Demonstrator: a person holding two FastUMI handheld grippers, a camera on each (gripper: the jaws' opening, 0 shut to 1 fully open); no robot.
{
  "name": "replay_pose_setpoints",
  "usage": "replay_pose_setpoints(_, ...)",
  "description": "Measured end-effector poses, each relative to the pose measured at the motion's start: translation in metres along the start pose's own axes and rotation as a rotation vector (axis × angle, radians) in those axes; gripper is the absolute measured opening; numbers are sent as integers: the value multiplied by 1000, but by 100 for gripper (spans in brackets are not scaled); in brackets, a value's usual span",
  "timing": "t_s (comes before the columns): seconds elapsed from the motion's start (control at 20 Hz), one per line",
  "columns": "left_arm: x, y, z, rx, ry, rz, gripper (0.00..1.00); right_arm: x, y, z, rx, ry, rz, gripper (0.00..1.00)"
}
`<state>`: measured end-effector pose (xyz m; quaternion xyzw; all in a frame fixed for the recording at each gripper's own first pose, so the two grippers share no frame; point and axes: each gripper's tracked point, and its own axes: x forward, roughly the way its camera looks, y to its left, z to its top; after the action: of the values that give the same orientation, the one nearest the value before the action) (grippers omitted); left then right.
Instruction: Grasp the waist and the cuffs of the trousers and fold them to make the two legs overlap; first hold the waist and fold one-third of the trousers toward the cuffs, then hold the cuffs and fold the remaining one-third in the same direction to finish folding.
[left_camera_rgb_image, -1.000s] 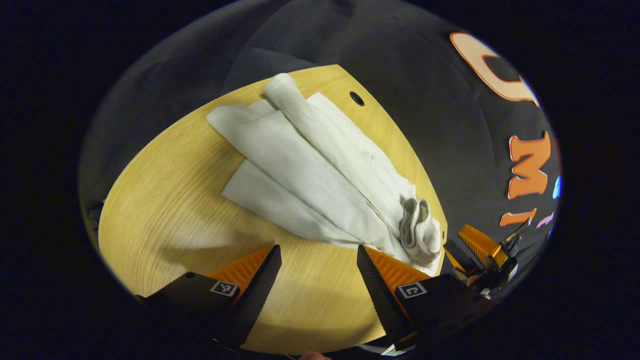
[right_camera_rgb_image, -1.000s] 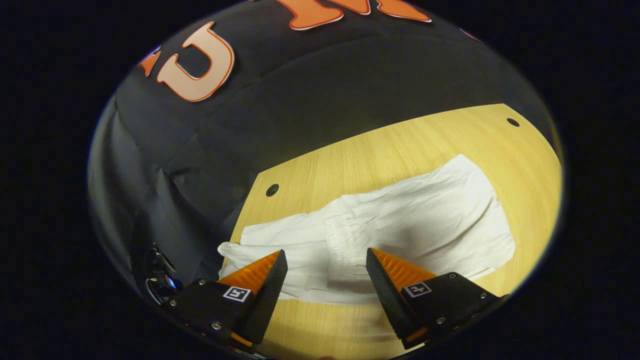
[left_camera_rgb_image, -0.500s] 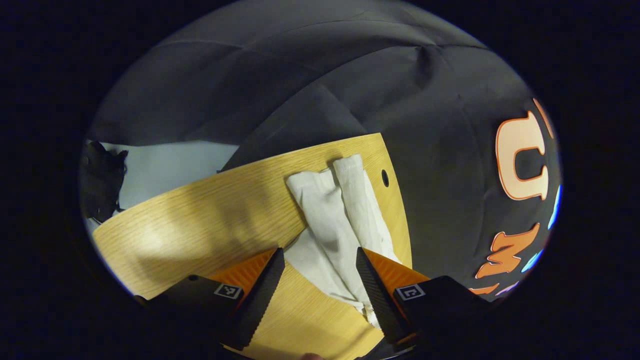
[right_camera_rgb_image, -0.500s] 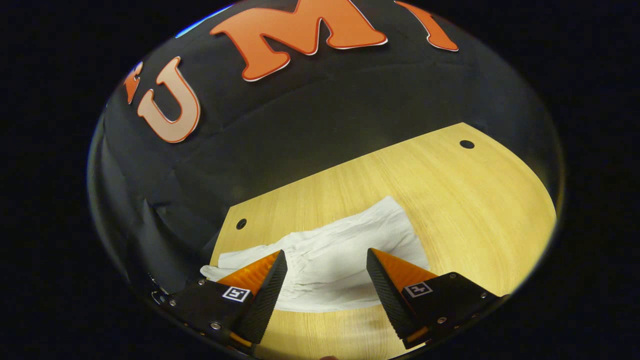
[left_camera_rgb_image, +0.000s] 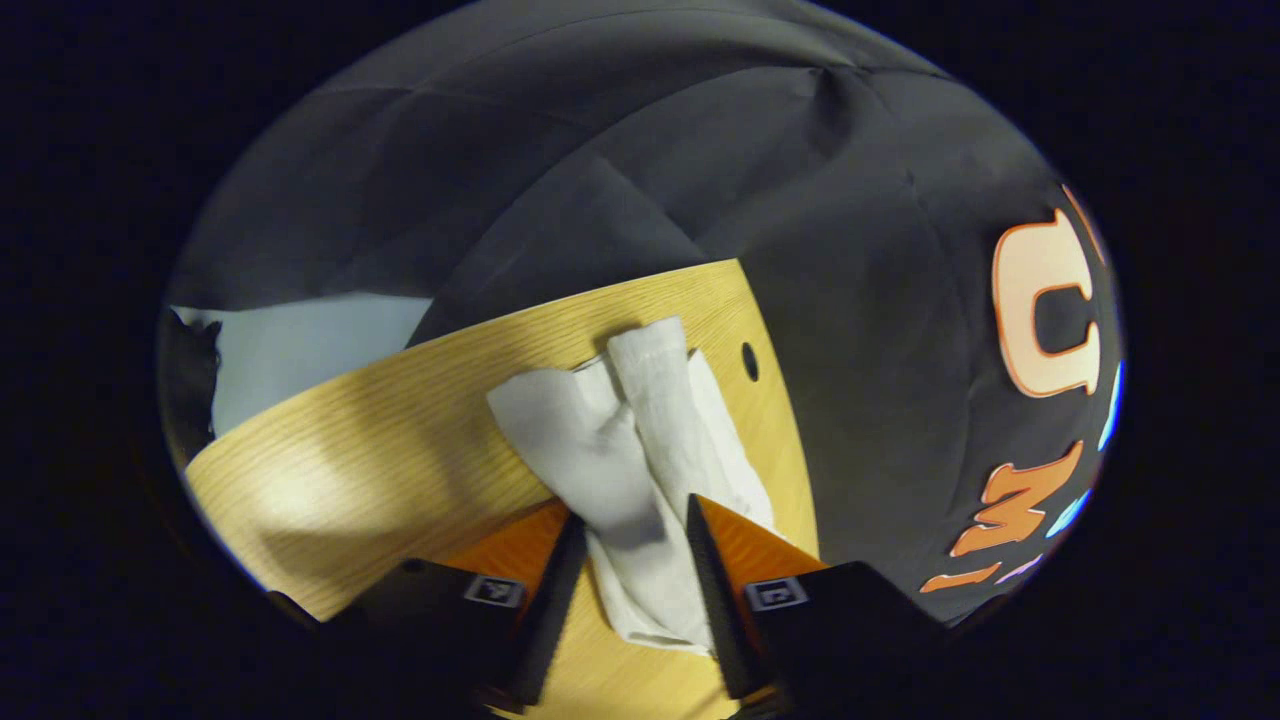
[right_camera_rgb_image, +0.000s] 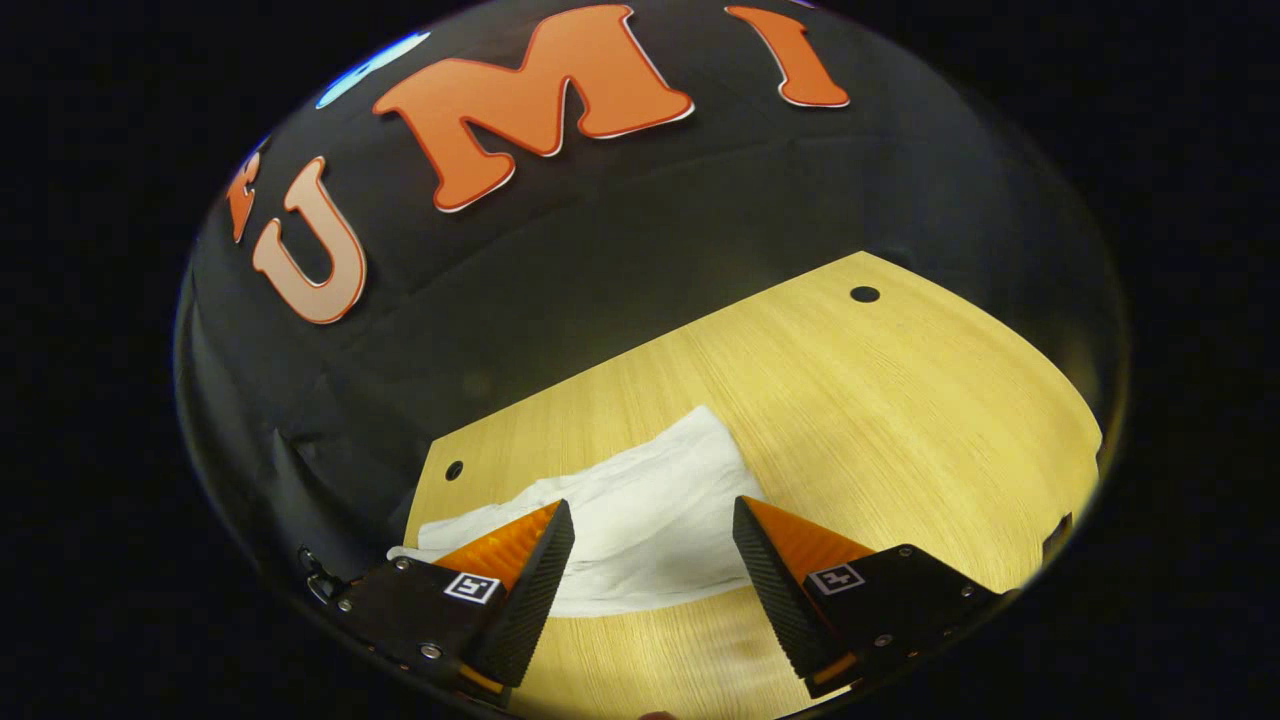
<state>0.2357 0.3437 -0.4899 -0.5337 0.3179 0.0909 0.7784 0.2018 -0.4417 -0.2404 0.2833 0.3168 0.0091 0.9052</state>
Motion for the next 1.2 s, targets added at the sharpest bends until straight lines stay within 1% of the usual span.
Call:
replay_pose_setpoints(0.05, -2, 5, 0, -5, 4, 15, 38, -2, -6, 2, 8, -5, -6, 96)
replay_pose_setpoints(0.1, -3, 10, -1, -15, -2, 39, 29, -4, -10, 2, 16, -7, -12, 96)
replay_pose_setpoints(0.15, -5, 7, -1, -20, -15, 36, 18, -5, -14, 4, 24, -8, -14, 96)
replay_pose_setpoints(0.2, -12, 4, -2, -4, -19, 39, 18, -6, -16, 6, 30, -13, -8, 96)
replay_pose_setpoints(0.25, -12, -2, 0, 18, -26, 31, 14, -7, -18, 9, 31, -17, -5, 96)
replay_pose_setpoints(0.4, -30, -23, 8, 105, -72, -1, 14, -7, -24, 15, 7, -14, 23, 96)
replay_pose_setpoints(0.55, -57, -55, 7, 213, -128, -25, 14, -6, -32, 26, 0, -8, 53, 96)
replay_pose_setpoints(0.65, -75, -85, 1, 256, -147, -52, 14, -2, -36, 36, -21, -17, 78, 96)
replay_pose_setpoints(0.85, -95, -129, -2, 316, -192, -78, 13, -3, -49, 49, -71, -26, 94, 97)
replay_pose_setpoints(1.05, -103, -181, -14, 395, -213, -98, 13, -4, -63, 58, -123, -39, 102, 97)
replay_pose_setpoints(1.15, -100, -204, -26, 451, -212, -85, 14, -5, -72, 59, -145, -39, 98, 98)
replay_pose_setpoints(1.2, -98, -215, -32, 480, -215, -91, 14, -8, -77, 60, -155, -42, 97, 98)
